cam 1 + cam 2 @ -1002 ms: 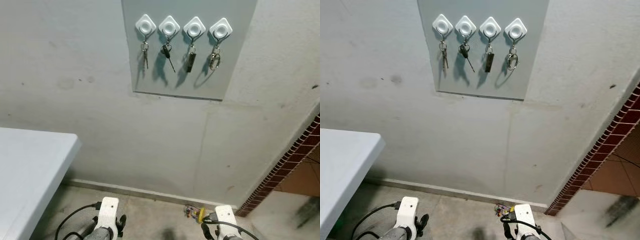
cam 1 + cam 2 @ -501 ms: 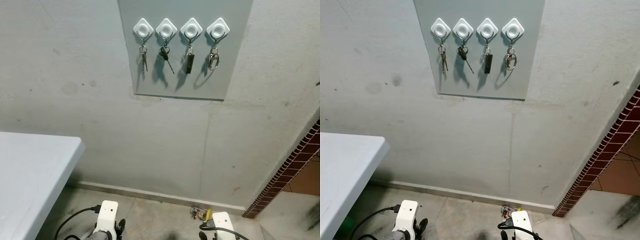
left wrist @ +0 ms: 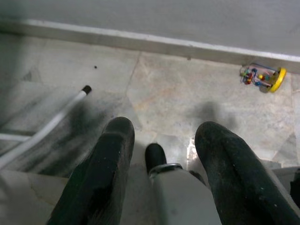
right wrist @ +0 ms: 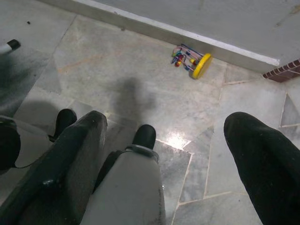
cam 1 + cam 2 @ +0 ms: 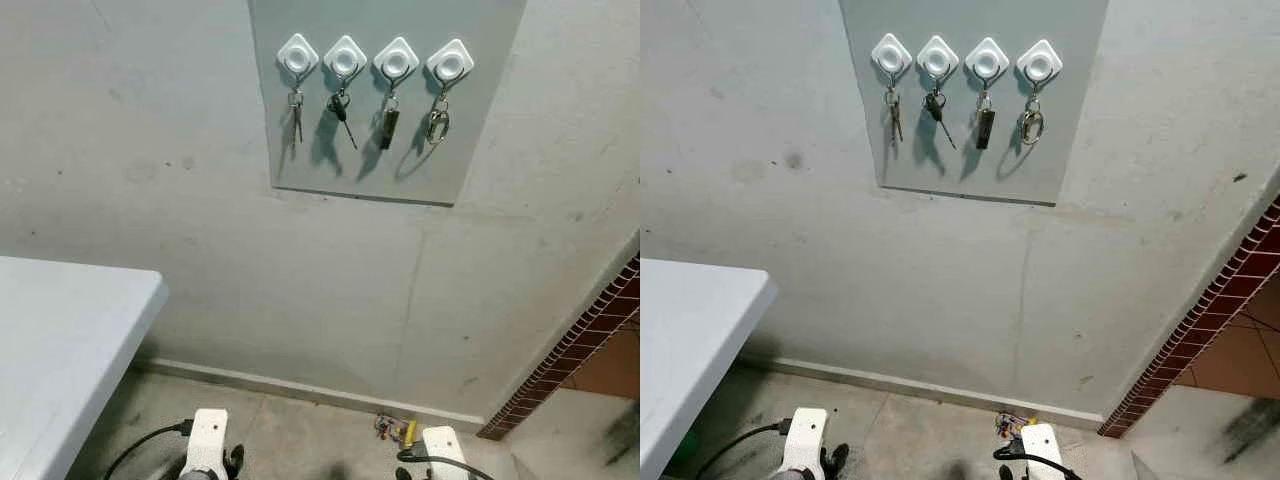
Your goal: Hang keys on a hook
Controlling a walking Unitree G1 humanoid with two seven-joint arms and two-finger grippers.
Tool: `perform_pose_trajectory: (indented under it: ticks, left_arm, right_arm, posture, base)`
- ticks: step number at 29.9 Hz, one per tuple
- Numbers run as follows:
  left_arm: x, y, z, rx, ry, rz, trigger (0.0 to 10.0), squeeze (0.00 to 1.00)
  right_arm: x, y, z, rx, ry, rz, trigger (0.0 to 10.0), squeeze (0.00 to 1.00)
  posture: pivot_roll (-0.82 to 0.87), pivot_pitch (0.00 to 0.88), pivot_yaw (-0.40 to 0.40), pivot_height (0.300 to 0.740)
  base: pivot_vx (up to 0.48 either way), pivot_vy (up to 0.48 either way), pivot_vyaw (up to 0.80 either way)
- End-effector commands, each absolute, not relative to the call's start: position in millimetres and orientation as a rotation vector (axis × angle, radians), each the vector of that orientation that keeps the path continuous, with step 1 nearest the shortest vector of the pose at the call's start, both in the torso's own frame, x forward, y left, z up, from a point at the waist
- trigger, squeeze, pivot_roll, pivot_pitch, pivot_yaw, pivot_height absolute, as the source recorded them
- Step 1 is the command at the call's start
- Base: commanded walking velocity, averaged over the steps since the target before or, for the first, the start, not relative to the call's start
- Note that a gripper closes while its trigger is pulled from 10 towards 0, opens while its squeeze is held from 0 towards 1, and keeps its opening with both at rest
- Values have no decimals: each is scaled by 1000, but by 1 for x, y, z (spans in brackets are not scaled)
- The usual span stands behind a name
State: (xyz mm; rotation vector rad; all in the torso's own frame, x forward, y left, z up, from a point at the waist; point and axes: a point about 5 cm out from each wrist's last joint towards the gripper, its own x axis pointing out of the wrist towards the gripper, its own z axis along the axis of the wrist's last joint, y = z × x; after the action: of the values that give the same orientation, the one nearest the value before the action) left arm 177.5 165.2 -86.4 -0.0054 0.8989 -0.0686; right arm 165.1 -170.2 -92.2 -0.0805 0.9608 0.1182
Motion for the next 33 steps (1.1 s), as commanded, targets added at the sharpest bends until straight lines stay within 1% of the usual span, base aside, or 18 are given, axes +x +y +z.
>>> perform_pose_trajectory:
  ticks: [1,6,17,33]
  left_arm:
    - [178,167,-86,1,904,-70,10000,0]
    - [187,158,-82,-16,871,-96,10000,0]
    - [185,156,-83,-30,881,-98,10000,0]
    - [178,156,-86,-56,896,-83,10000,0]
  right_arm:
    - [165,-170,-92,-73,964,115,10000,0]
    - [165,-173,-92,-66,967,99,10000,0]
    - [167,-171,-92,-84,966,121,10000,0]
    - [165,-172,-92,-93,973,131,10000,0]
  posture:
    - [-57,0,37,740]
    - [-46,0,21,740]
    - [-34,0,12,740]
    - [-23,0,-1,740]
  base:
    - [0,0,0]
    - [0,0,0]
    - [0,0,0]
    - [0,-372,0]
